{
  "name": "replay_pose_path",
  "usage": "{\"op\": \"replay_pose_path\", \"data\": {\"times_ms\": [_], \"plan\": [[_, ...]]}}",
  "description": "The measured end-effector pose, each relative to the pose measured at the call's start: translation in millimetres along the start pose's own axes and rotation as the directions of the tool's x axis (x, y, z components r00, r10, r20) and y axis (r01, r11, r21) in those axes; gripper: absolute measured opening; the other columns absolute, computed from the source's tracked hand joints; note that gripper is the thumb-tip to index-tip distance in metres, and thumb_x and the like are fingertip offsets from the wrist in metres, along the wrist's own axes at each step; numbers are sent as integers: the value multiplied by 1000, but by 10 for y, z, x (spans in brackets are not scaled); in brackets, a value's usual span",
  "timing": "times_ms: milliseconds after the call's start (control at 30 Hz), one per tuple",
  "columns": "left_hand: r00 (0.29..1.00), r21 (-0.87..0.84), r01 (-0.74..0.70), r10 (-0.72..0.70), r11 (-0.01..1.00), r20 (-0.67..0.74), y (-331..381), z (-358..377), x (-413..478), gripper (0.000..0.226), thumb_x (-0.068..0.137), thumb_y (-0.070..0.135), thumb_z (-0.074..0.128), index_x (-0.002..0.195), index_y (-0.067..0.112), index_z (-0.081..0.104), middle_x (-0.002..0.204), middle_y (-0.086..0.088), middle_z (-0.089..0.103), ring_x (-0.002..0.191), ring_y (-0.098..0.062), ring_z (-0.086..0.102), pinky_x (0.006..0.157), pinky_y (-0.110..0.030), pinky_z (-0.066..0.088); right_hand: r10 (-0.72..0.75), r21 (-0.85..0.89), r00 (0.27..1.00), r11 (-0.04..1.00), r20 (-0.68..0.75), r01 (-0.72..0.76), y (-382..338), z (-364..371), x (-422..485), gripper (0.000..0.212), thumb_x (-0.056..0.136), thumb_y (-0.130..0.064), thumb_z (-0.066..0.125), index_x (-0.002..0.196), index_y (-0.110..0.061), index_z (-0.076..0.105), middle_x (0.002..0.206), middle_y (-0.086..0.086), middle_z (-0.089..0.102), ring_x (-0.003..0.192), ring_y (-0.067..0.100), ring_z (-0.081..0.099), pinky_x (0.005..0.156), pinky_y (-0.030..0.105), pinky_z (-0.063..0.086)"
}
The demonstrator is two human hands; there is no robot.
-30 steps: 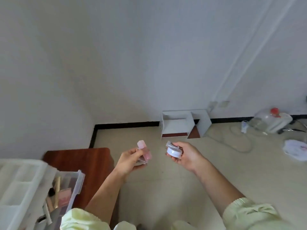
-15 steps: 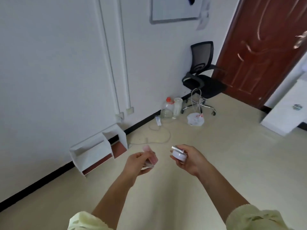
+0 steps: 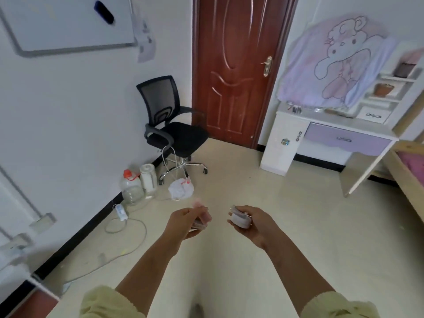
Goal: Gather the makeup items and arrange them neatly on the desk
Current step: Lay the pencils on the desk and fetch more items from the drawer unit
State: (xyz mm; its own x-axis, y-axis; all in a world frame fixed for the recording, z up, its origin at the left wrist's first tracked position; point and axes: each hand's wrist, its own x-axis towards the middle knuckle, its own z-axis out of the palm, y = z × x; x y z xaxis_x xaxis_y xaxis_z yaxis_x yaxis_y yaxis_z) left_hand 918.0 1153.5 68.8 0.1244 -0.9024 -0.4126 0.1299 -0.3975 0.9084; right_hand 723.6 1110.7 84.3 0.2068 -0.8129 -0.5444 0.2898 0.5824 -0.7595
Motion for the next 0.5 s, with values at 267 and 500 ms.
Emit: {"op": "replay_pose_path", "data": {"times_ms": [267,500], "plan": [[988,96,-19,4,995,152,888,1050,2076,28,80,36,72,83,8,73,94,-14,73,91,-24,70,87,-33,57,-114,54,993,992,-11,114,-1302,-914,1378,26,95,-8,55,70,-6,56,58,-2,55,53,9,56,97,40,51],[955,149,-25,-20,989,295,1396,2247,3351,25,83,32,70,81,7,72,84,-10,73,80,-20,69,83,-33,54,-183,116,966,972,-184,206,-2180,-1824,2257,20,95,-12,57,80,-3,65,71,1,62,69,14,63,96,41,51]]}}
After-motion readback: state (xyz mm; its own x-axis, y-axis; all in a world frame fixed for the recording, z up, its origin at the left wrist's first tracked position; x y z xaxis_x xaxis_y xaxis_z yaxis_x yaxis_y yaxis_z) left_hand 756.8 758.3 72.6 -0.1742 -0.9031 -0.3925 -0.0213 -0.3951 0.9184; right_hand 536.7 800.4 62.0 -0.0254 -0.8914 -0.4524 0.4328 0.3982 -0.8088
